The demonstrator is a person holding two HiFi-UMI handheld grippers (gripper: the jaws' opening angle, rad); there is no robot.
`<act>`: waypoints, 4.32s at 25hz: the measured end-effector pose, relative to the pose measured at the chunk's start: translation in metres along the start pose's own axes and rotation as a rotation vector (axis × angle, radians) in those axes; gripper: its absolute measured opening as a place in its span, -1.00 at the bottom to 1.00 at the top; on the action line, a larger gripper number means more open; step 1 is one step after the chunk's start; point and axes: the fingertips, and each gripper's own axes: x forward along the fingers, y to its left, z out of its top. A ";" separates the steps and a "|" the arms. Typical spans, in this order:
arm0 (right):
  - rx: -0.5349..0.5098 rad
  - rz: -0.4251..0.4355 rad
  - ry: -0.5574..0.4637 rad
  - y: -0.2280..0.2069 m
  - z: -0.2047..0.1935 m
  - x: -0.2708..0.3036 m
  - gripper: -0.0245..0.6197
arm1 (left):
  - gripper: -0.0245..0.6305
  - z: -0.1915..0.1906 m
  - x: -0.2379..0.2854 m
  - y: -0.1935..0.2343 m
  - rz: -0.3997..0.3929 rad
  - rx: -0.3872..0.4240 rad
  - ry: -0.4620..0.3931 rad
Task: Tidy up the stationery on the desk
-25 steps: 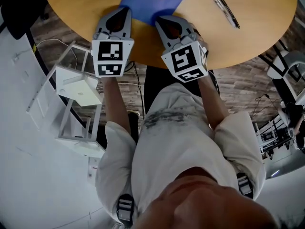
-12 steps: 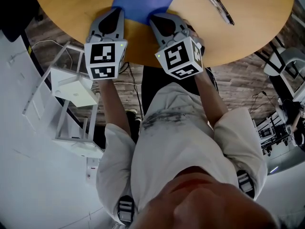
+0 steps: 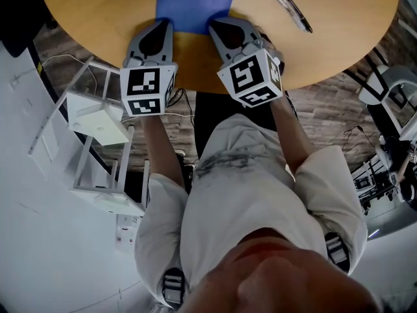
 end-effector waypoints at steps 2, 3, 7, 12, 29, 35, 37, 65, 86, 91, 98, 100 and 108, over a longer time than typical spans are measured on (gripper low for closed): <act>-0.001 0.004 -0.001 -0.003 -0.002 -0.003 -0.73 | -0.90 -0.002 0.000 -0.006 0.003 -0.010 0.004; -0.004 0.007 -0.002 -0.004 -0.004 -0.005 -0.73 | -0.90 -0.002 0.000 -0.009 0.004 -0.015 0.007; -0.017 0.021 0.000 -0.010 -0.012 -0.011 -0.73 | -0.90 -0.006 0.001 -0.021 0.011 -0.038 0.017; -0.020 0.032 0.006 -0.023 -0.019 -0.019 -0.73 | -0.90 -0.007 0.005 -0.039 0.009 -0.069 0.024; -0.021 0.023 0.036 -0.056 -0.042 -0.045 -0.73 | -0.90 -0.007 0.019 -0.091 -0.047 -0.131 0.051; -0.014 0.006 0.045 -0.063 -0.049 -0.050 -0.73 | -0.90 -0.006 0.023 -0.101 -0.056 -0.143 0.056; -0.024 -0.006 0.047 -0.065 -0.049 -0.053 -0.73 | -0.90 -0.006 0.022 -0.102 -0.052 -0.136 0.065; 0.009 -0.215 0.053 -0.130 -0.069 -0.088 -0.54 | -0.90 0.045 0.045 -0.154 -0.193 -0.017 0.003; 0.219 -0.254 0.040 -0.138 -0.063 -0.076 -0.62 | -0.90 0.053 0.051 -0.149 -0.251 0.039 0.020; 0.299 -0.265 0.016 -0.139 -0.052 -0.067 -0.62 | -0.90 0.057 0.050 -0.144 -0.261 0.047 0.019; 0.366 -0.279 0.010 -0.141 -0.046 -0.057 -0.62 | -0.90 0.059 0.050 -0.136 -0.266 0.045 0.017; 0.378 -0.277 0.007 -0.142 -0.045 -0.057 -0.62 | -0.90 0.061 0.050 -0.134 -0.265 0.044 0.014; 0.413 -0.284 -0.018 -0.147 -0.035 -0.052 -0.62 | -0.90 0.066 0.050 -0.134 -0.263 0.040 -0.002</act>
